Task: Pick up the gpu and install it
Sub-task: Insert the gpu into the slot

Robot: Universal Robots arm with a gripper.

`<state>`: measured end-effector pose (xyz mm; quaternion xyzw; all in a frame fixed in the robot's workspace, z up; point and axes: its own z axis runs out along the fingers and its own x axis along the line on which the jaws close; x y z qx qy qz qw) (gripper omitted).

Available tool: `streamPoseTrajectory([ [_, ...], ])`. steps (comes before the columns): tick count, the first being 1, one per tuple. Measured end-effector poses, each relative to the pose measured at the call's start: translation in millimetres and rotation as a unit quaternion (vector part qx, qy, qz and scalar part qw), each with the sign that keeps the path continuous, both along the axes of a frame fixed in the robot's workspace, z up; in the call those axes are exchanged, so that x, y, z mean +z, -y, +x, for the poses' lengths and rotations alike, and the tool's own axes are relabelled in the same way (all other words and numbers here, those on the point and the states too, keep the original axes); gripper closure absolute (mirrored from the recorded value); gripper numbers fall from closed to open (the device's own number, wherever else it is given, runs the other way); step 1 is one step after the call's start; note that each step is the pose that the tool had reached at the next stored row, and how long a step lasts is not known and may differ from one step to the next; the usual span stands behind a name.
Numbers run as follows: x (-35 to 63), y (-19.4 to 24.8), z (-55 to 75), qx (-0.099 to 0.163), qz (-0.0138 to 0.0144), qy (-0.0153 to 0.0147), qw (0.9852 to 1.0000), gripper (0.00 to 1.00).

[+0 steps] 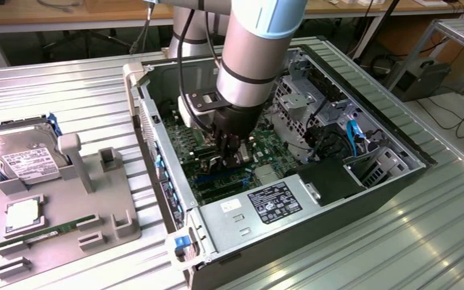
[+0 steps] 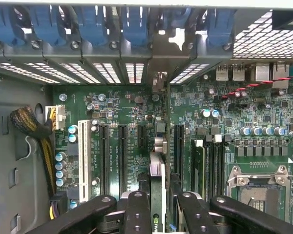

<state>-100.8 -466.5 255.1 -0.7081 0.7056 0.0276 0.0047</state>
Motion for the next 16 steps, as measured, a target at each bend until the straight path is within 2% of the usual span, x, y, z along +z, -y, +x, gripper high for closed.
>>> streamPoseTrajectory([
  [5, -2.2, 0.1, -0.1, 0.0, -0.0002, -0.0001, 1.0, 0.74],
  [9, -3.2, -0.2, 0.0, 0.0, 0.0007, 0.0003, 1.0, 0.74],
  [10, -3.3, -0.2, -0.1, 0.0, 0.0006, 0.0003, 1.0, 0.73],
  [11, -3.3, -0.1, -0.1, 0.0, 0.0006, 0.0003, 1.0, 0.66],
  [13, -2.1, 0.0, -0.1, 0.0, 0.0, 0.0, 1.0, 0.66],
  [16, 6.7, -0.3, 0.0, 0.0, 0.0001, 0.0001, 1.0, 0.66],
])
